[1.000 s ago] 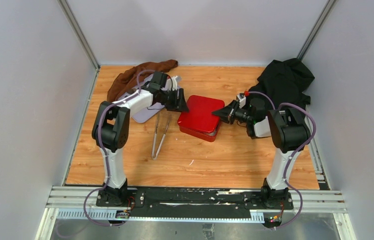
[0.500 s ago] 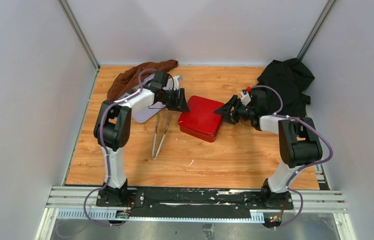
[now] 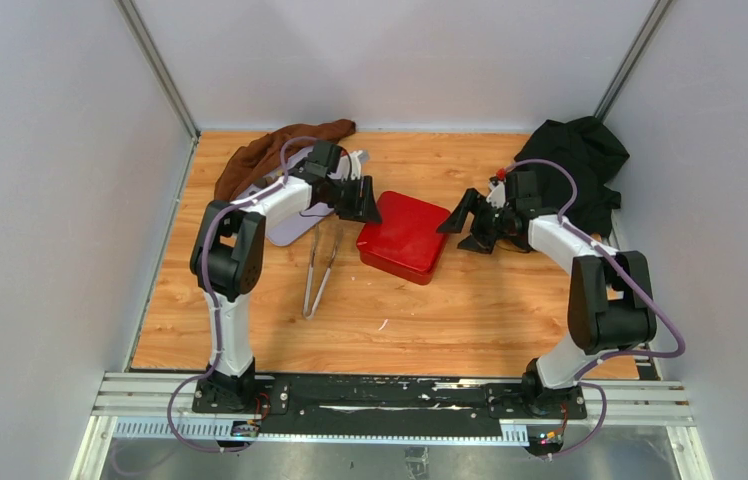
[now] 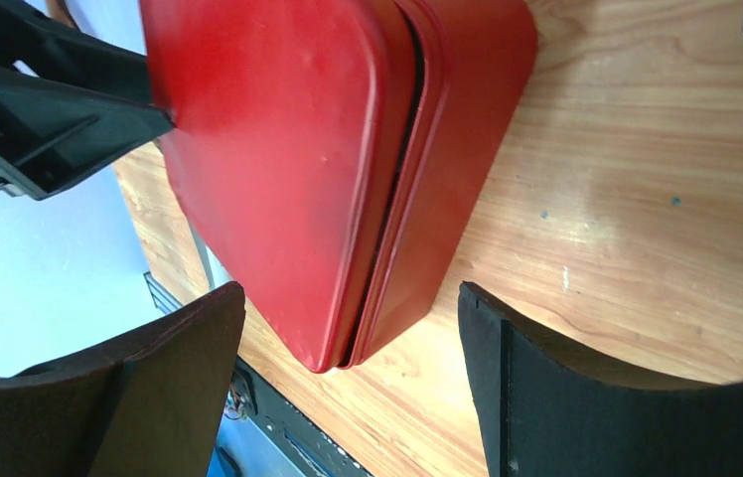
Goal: Pack the chocolate
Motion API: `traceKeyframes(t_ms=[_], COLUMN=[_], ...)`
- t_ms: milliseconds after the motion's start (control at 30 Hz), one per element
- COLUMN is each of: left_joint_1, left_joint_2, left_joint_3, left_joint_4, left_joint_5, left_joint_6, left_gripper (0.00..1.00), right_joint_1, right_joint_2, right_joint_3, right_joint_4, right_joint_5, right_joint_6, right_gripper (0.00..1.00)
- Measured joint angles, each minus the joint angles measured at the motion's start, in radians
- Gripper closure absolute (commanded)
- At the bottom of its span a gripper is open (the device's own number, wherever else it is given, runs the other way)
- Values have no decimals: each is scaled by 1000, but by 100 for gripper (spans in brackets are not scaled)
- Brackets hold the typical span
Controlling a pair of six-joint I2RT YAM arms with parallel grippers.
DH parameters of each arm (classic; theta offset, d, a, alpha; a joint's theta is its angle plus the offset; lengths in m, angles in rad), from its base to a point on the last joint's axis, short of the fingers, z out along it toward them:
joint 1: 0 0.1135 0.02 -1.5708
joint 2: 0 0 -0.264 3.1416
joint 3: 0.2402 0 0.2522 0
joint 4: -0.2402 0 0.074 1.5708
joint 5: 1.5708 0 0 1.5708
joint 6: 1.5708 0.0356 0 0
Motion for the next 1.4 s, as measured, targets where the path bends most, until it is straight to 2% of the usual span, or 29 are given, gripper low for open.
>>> traceKeyframes(t_ms=[133,500,867,1200,1400], left_joint_1=[-9,-52,-57,-68,-74], left_joint_2=[1,13,23,27,35], left_joint_3=[6,19,-1,5,13], left_joint_4=[-8,-10,63,58,53], left_joint_5=[-5,19,63,44,37], left_joint_6=[0,-14,-113,-100,-85], left_gripper=[49,48,48,49,52], right_joint_1=[0,1,1,1,1], right_joint_2=[7,86,88,88,88], right_joint_3=[9,23,29,29,29], right_joint_4=[-48,-37,-35,-37,-56], right_joint_5=[19,3,2,4,26], right_joint_6=[-20,-13,-11,-11,-21], right_gripper=[18,20,22,23,30])
